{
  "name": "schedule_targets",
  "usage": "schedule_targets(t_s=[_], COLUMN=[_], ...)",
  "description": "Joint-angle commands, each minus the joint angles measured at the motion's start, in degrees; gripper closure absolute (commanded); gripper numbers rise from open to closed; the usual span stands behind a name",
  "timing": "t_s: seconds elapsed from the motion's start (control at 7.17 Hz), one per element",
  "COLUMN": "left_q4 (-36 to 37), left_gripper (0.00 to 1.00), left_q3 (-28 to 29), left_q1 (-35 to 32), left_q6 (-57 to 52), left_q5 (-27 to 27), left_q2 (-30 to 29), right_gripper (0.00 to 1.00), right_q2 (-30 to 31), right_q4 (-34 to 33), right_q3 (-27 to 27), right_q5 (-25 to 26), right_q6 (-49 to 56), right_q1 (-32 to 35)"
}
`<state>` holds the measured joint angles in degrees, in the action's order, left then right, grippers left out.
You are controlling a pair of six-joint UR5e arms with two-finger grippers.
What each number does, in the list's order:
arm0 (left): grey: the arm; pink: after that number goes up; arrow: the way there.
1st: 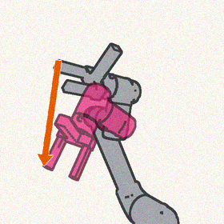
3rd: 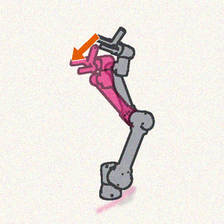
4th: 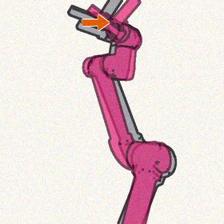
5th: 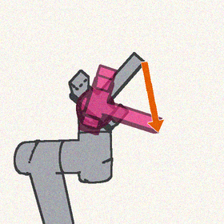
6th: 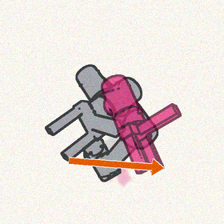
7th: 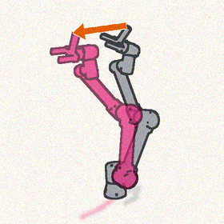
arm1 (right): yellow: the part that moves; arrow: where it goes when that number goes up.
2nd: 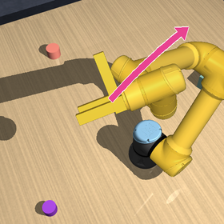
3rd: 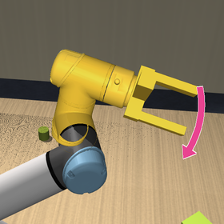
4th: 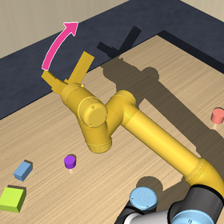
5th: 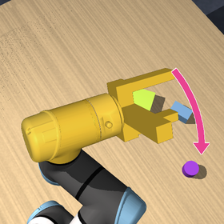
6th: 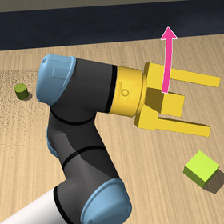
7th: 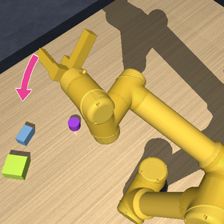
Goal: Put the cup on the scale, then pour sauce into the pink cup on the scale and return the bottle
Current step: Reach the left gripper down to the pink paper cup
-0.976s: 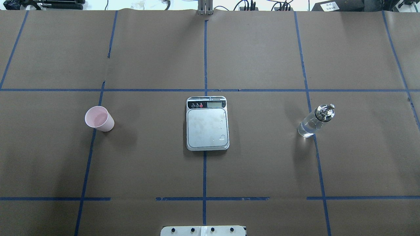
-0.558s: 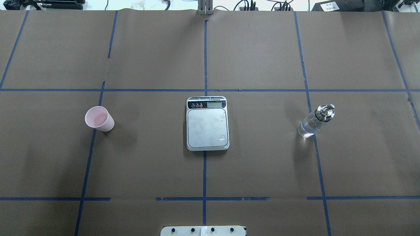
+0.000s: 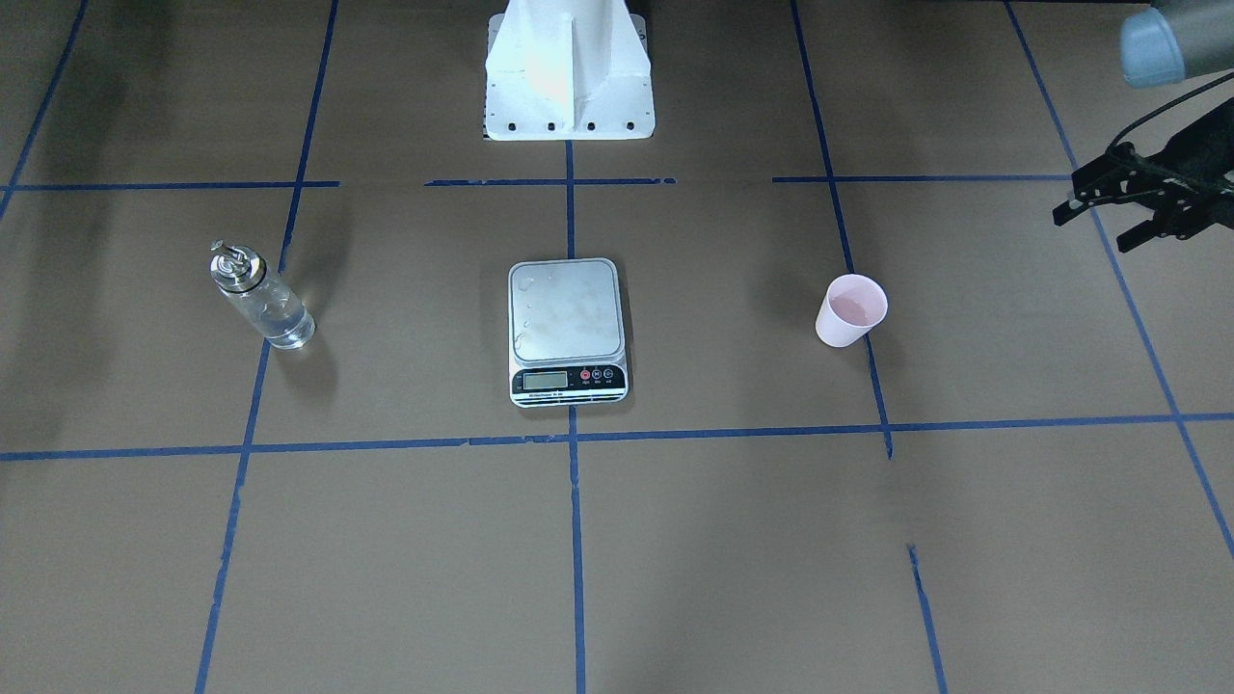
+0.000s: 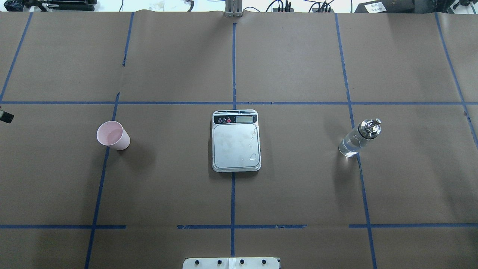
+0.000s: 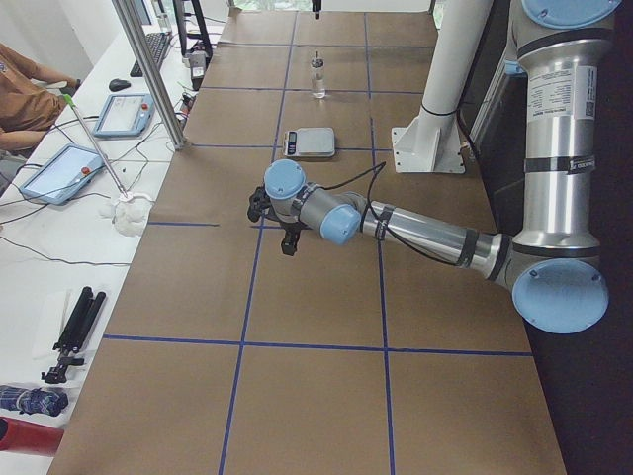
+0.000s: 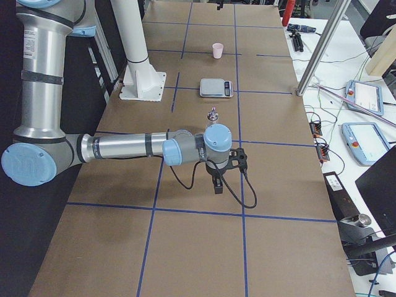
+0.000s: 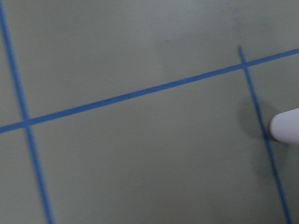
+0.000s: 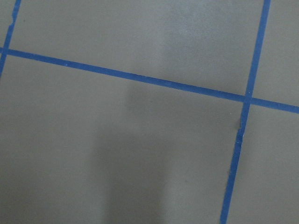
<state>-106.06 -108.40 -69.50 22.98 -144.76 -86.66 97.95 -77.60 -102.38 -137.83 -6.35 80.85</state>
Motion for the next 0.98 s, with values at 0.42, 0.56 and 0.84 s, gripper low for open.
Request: schedule_targets(t_s=[0.42, 0.56, 0.84], left_q4=[-0.64, -0.64, -0.64], left_gripper=[0.03, 0.02, 0.06], left_q3=[8.64, 8.21, 9.0], left_q1=[13.23, 14.12, 16.76], left_q6=[15.31, 19.26, 20.0], left_q5=[4.74, 4.83, 9.03], left_q2=[-11.76, -15.08, -16.52], right_gripper=[0.0, 0.0, 0.0], right_q2=[0.4, 0.4, 0.31], right_q4=[1.58, 1.58, 1.58], right_q3=[0.17, 0.25, 0.26], right_q5=[-2.18, -2.18, -2.1], right_q6=[-1.46, -1.73, -1.82], right_q1=[-1.74, -2.09, -2.1])
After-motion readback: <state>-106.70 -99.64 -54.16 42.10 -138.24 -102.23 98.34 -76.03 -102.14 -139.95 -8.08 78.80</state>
